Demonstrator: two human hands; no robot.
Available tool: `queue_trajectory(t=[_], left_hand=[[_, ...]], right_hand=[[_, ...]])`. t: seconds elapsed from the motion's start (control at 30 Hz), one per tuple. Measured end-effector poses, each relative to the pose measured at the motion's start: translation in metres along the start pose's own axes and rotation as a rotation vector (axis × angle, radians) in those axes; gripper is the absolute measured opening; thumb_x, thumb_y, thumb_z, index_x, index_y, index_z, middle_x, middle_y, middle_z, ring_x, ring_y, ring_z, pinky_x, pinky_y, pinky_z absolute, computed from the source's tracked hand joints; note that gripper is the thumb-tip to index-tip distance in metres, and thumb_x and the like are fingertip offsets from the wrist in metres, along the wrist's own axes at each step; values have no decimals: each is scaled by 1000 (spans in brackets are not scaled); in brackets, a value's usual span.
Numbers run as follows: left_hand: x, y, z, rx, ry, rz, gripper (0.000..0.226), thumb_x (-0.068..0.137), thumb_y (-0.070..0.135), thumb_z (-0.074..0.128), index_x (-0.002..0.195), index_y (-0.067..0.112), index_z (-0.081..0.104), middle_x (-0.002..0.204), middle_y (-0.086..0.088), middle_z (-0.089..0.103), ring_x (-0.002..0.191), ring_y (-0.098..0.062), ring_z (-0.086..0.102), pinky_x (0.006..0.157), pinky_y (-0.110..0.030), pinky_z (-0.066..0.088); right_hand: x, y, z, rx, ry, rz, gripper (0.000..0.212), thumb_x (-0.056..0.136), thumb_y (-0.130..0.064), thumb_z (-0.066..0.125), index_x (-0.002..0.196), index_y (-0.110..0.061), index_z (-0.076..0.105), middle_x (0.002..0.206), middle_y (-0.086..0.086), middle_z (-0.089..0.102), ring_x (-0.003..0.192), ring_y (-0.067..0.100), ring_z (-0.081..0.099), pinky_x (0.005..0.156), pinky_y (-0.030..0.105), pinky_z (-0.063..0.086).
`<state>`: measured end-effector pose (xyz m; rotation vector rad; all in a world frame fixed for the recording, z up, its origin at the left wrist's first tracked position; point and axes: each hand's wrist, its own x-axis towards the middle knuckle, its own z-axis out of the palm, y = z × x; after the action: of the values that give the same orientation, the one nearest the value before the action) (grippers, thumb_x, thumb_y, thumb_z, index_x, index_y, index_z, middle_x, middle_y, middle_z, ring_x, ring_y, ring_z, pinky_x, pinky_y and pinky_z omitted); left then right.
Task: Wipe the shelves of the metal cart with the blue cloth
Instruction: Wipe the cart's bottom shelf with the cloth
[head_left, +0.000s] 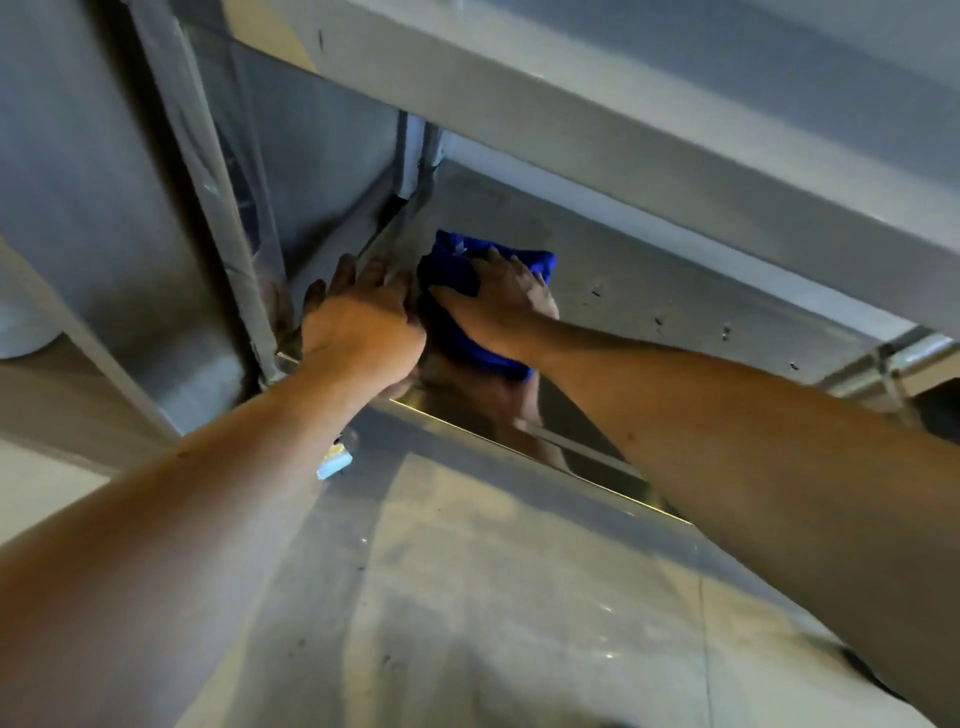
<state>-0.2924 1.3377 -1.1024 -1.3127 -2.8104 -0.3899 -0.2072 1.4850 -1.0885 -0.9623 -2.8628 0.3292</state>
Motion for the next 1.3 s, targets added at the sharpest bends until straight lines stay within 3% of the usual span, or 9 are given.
queue_trajectory(t=[0.17,0.33,0.43,0.53,0.67,0.8,0.93,1.13,1.3], left_hand=[[9,8,-1,-15,-100,-104,56,91,37,43,146,27,37,159,-5,27,145,-32,19,112,-57,23],[8,13,-8,-3,-49,-142,31,90,34,48,119,25,56,132,-10,50,125,-32,41,101,-54,37],[7,22,-12,-47,3,-131,40,95,35,48,132,22,52,139,-13,46,125,-34,44,101,-52,40],[6,31,-10,-75,-14,-92,50,97,36,48,145,23,43,154,-10,36,138,-33,35,110,-51,33],[3,36,0,-84,-49,-3,54,94,29,53,147,26,42,159,-6,30,144,-32,27,116,-49,24],[5,52,6,-143,-60,61,43,96,31,49,139,23,50,156,-6,37,141,-31,34,114,-50,29],[4,78,15,-173,-44,185,30,96,35,43,122,25,56,133,-2,56,125,-27,48,110,-50,31],[8,109,32,33,-46,151,42,95,42,35,133,27,48,140,-6,49,136,-33,36,111,-58,24],[9,106,33,50,3,151,39,90,40,35,122,29,54,130,-4,56,129,-30,42,108,-58,27]], right_hand=[[-91,-2,2,-18,-5,-84,77,85,-77,27,146,-33,45,155,5,40,143,31,30,118,52,22],[-131,7,1,-28,-61,-81,77,87,-80,23,149,-36,35,162,6,29,150,32,19,121,55,13],[-137,22,-3,-3,-39,-87,78,87,-82,21,148,-37,37,162,3,30,150,28,20,122,52,14],[-125,38,-7,-19,-50,-65,82,85,-83,18,151,-36,35,163,2,26,150,26,19,121,49,12],[-95,55,-8,-31,-59,19,83,86,-81,20,154,-35,29,166,2,19,152,26,13,122,50,10],[-67,69,-6,-48,11,85,82,85,-81,22,152,-35,34,164,1,26,149,27,20,121,51,14],[-35,82,-7,-58,43,122,80,87,-80,24,152,-34,34,162,1,30,147,27,24,120,52,15],[17,108,-11,-61,32,195,81,87,-79,31,154,-33,32,161,1,30,147,28,24,118,54,19],[58,120,-15,-61,52,265,80,87,-78,32,153,-34,33,161,3,31,148,29,23,118,52,18]])
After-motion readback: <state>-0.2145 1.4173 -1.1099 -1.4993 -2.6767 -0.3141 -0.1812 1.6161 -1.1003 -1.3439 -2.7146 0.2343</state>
